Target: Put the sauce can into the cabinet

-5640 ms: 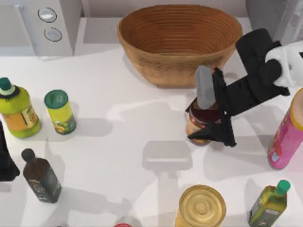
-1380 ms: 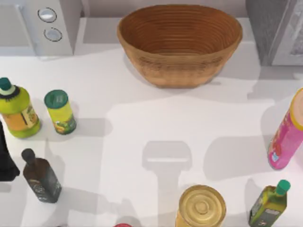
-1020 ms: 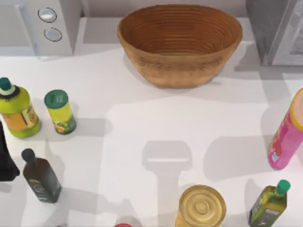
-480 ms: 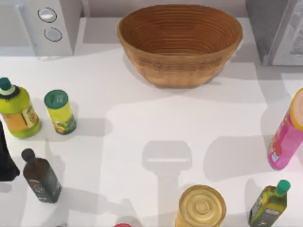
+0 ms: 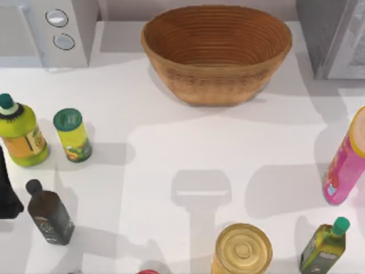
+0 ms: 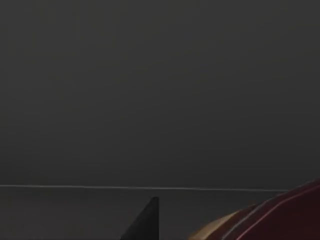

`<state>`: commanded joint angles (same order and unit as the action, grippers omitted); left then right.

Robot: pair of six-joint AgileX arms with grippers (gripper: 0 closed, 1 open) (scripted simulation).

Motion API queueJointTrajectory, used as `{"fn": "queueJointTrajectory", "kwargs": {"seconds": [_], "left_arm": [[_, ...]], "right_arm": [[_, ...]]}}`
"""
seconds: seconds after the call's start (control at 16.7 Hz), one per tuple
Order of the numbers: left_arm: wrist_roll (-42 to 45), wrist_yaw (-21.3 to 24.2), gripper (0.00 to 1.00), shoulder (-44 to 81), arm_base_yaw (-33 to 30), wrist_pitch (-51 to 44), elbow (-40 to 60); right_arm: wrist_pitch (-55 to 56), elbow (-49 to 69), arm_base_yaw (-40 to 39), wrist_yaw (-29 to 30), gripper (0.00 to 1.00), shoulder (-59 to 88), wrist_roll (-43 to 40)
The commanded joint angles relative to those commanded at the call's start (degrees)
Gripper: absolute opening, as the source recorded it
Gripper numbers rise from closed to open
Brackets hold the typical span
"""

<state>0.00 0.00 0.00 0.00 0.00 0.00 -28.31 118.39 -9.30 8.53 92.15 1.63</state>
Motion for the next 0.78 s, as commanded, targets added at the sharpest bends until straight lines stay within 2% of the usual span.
{"fn": "queueJointTrajectory", "kwargs": {"seconds": [0.36, 0.66, 0.78], "left_arm": [[0.0, 0.0, 1.0, 0.0, 0.0, 0.0, 0.0], [0.0, 0.0, 1.0, 0.0, 0.0, 0.0, 0.0], [0.0, 0.0, 1.0, 0.0, 0.0, 0.0, 0.0]], "right_arm": [[2.6, 12.1, 3.0, -1.6, 0.0, 13.7, -0.4], [3.1, 13.3, 3.3, -1.7, 0.0, 14.8, -0.6], [3.1, 13.3, 3.3, -1.7, 0.15, 14.8, -0.6]]}}
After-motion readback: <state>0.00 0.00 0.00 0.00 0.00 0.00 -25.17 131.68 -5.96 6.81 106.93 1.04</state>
